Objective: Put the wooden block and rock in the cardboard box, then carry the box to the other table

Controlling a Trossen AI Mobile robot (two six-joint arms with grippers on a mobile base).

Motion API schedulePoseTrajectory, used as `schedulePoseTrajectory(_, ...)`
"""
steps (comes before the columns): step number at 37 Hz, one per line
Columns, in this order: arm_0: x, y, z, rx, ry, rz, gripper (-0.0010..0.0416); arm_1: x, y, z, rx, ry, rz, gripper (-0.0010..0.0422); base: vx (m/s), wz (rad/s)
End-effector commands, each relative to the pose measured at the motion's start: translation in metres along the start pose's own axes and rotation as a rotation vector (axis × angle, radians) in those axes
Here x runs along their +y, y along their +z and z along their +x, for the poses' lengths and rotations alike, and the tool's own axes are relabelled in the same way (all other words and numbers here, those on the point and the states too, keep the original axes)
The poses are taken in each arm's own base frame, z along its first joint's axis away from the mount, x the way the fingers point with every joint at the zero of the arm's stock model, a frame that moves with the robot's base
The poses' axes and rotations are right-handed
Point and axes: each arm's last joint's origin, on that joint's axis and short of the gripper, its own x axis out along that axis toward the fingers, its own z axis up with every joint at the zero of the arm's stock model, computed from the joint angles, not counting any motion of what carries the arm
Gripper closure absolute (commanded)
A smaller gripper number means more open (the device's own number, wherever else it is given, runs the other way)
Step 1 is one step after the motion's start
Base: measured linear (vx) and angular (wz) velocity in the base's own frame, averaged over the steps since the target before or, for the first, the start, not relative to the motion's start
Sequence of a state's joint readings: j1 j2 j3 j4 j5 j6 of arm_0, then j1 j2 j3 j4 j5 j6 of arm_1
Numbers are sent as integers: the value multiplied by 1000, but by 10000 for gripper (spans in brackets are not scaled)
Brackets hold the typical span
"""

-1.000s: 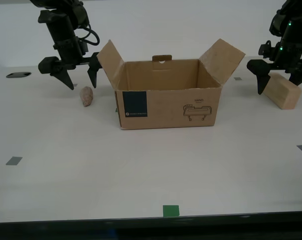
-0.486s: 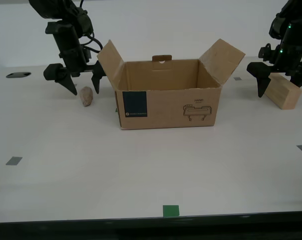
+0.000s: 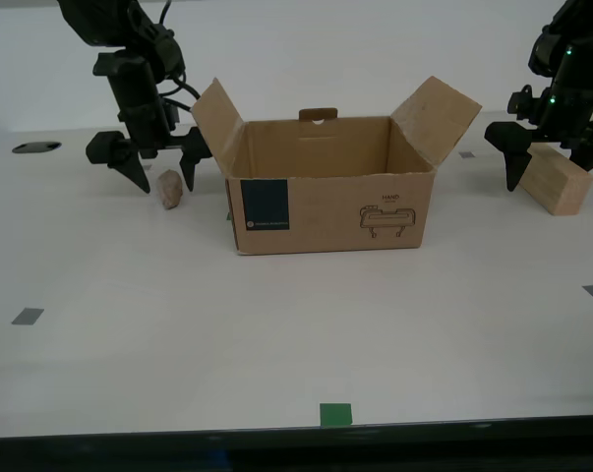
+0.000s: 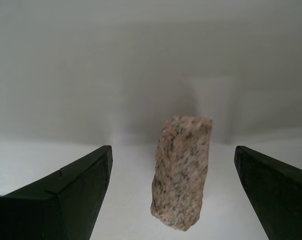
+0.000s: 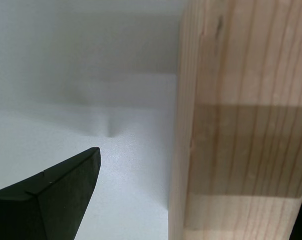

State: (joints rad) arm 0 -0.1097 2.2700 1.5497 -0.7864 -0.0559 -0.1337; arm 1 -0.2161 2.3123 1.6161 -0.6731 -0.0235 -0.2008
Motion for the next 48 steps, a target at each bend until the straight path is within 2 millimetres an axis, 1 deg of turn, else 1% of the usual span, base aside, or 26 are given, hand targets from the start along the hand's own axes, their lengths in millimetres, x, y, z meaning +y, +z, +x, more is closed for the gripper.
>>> schedulePoseTrajectory(1,0,0,-1,1,3,0,17,0,-1,3,6,5,0,80,0,0)
schedulePoseTrajectory(7,0,0,-1,0,3,0,17,-1,2,0,-12,1,-1,80,0,0)
schedulePoseTrajectory(20,0,0,0,-7,2,0,17,-1,0,3,-3,3,0,80,0,0)
schedulePoseTrajectory(31,1,-6,8,7,4,0,17,0,-2,6,-6,2,0,80,0,0)
schedulePoseTrajectory(45,0,-3,5,-5,2,0,17,0,-3,6,0,4,0,81,0,0)
schedulePoseTrajectory(48,0,-3,5,-5,2,0,17,0,-3,6,-1,3,-1,91,0,0)
